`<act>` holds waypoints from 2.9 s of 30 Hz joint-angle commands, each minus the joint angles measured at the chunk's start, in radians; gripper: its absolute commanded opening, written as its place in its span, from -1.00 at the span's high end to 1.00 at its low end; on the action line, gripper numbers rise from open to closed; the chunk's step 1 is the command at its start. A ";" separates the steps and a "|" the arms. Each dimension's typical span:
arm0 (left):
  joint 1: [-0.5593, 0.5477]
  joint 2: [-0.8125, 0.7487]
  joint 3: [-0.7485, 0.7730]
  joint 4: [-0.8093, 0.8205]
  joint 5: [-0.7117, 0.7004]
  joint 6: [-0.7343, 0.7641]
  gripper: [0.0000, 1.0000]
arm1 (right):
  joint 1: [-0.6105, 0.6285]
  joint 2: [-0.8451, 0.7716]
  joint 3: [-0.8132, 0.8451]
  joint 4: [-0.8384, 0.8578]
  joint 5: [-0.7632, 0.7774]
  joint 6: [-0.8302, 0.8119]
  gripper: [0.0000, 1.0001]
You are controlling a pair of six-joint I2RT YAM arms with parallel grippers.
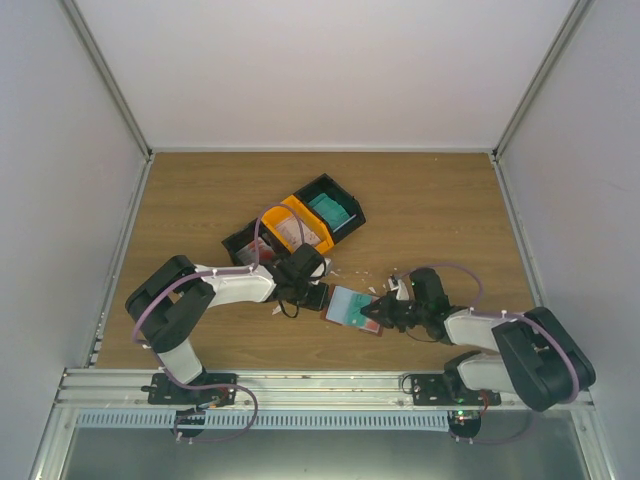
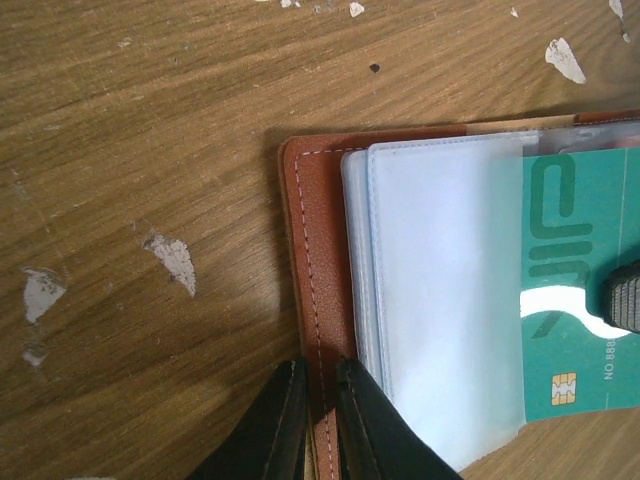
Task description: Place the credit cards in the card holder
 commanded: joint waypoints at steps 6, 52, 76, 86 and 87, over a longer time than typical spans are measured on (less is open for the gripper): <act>-0.028 0.031 -0.016 0.004 0.009 -0.003 0.74 | 0.013 0.105 0.000 0.055 0.030 0.026 0.99; -0.034 0.015 -0.030 0.012 0.021 -0.010 0.85 | 0.127 0.192 0.039 0.227 0.183 0.159 0.97; -0.034 -0.019 -0.022 0.012 0.025 -0.022 0.82 | 0.145 -0.207 0.147 -0.372 0.434 0.045 -0.14; -0.034 -0.026 -0.031 0.024 0.030 -0.045 0.64 | 0.153 -0.156 0.167 -0.380 0.368 -0.061 -0.08; -0.034 -0.022 -0.031 0.023 0.032 -0.045 0.65 | 0.157 -0.144 0.172 -0.374 0.361 -0.068 -0.07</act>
